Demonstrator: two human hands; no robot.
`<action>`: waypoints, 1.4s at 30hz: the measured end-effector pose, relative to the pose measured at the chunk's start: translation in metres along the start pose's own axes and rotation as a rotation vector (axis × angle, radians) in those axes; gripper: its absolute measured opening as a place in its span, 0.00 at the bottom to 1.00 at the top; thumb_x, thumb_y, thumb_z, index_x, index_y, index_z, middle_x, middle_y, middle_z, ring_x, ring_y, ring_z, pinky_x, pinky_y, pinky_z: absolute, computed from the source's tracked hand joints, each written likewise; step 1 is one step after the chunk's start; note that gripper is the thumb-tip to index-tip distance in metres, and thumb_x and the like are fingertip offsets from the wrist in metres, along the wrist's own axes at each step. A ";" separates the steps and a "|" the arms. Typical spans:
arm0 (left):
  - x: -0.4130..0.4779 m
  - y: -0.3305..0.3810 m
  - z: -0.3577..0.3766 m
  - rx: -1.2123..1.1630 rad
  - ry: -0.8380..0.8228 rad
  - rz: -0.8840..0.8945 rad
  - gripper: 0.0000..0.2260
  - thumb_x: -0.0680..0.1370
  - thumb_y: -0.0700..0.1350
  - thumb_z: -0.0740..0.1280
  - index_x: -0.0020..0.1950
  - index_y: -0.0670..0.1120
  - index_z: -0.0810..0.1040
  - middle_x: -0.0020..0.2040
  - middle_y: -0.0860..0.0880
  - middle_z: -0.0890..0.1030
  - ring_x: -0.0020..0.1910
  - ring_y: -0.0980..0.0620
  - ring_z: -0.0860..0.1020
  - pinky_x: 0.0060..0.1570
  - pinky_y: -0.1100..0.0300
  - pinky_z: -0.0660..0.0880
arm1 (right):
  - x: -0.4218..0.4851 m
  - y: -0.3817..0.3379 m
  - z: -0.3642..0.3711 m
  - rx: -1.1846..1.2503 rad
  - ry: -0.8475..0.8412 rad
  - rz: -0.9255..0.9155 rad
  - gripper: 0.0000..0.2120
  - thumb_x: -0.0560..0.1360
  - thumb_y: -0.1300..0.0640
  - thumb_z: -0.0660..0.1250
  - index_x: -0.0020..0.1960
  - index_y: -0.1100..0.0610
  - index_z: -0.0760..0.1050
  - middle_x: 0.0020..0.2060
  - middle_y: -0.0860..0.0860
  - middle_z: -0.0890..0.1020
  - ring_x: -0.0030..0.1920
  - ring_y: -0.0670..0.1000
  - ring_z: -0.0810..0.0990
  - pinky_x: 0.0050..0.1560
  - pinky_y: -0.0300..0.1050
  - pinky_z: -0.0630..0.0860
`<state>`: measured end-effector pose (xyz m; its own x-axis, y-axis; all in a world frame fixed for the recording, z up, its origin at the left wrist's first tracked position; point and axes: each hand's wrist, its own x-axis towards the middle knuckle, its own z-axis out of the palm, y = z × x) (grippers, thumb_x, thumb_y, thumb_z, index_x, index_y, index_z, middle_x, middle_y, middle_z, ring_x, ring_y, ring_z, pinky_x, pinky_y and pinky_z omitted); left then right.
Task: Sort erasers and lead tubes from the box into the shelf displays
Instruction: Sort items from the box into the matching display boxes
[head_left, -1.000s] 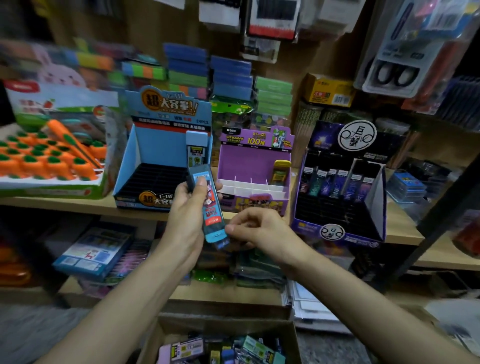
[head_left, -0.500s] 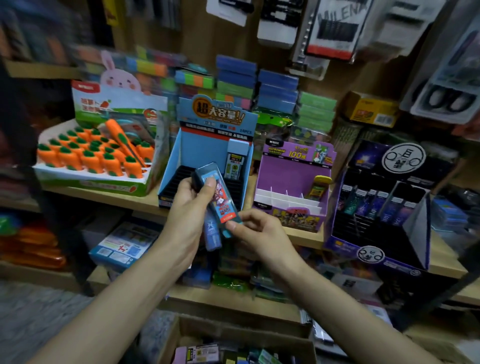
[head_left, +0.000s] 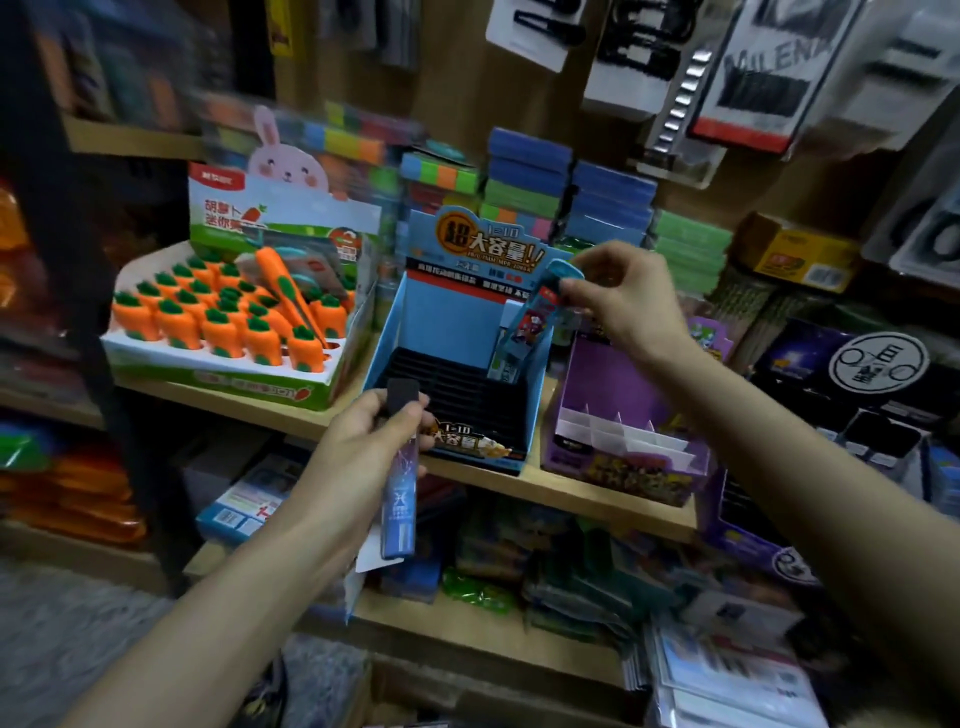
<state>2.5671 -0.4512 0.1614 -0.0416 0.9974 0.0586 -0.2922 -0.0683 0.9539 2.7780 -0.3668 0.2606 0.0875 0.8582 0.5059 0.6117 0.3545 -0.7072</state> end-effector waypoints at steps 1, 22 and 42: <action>0.000 -0.001 -0.002 0.010 -0.005 0.007 0.06 0.79 0.41 0.62 0.48 0.49 0.78 0.38 0.54 0.81 0.36 0.60 0.79 0.33 0.65 0.74 | 0.005 -0.001 0.006 -0.015 -0.013 -0.016 0.07 0.71 0.64 0.71 0.47 0.58 0.77 0.42 0.56 0.82 0.44 0.53 0.81 0.47 0.49 0.79; -0.014 -0.016 0.038 0.010 -0.180 -0.009 0.06 0.78 0.43 0.63 0.48 0.52 0.79 0.36 0.56 0.83 0.36 0.61 0.81 0.32 0.67 0.75 | -0.034 0.033 -0.087 -0.521 -0.021 -0.165 0.07 0.71 0.63 0.71 0.49 0.61 0.79 0.40 0.54 0.81 0.40 0.51 0.78 0.41 0.39 0.71; -0.022 -0.012 0.067 -0.025 -0.241 -0.094 0.06 0.77 0.42 0.65 0.53 0.45 0.78 0.44 0.50 0.86 0.42 0.58 0.83 0.40 0.65 0.77 | -0.045 0.061 -0.100 -0.454 -0.001 -0.112 0.05 0.70 0.62 0.72 0.44 0.61 0.78 0.36 0.53 0.80 0.35 0.49 0.76 0.39 0.42 0.71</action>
<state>2.6354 -0.4708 0.1684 0.2152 0.9757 0.0416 -0.3079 0.0273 0.9510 2.8903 -0.4208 0.2442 0.0008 0.8241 0.5664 0.8994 0.2470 -0.3606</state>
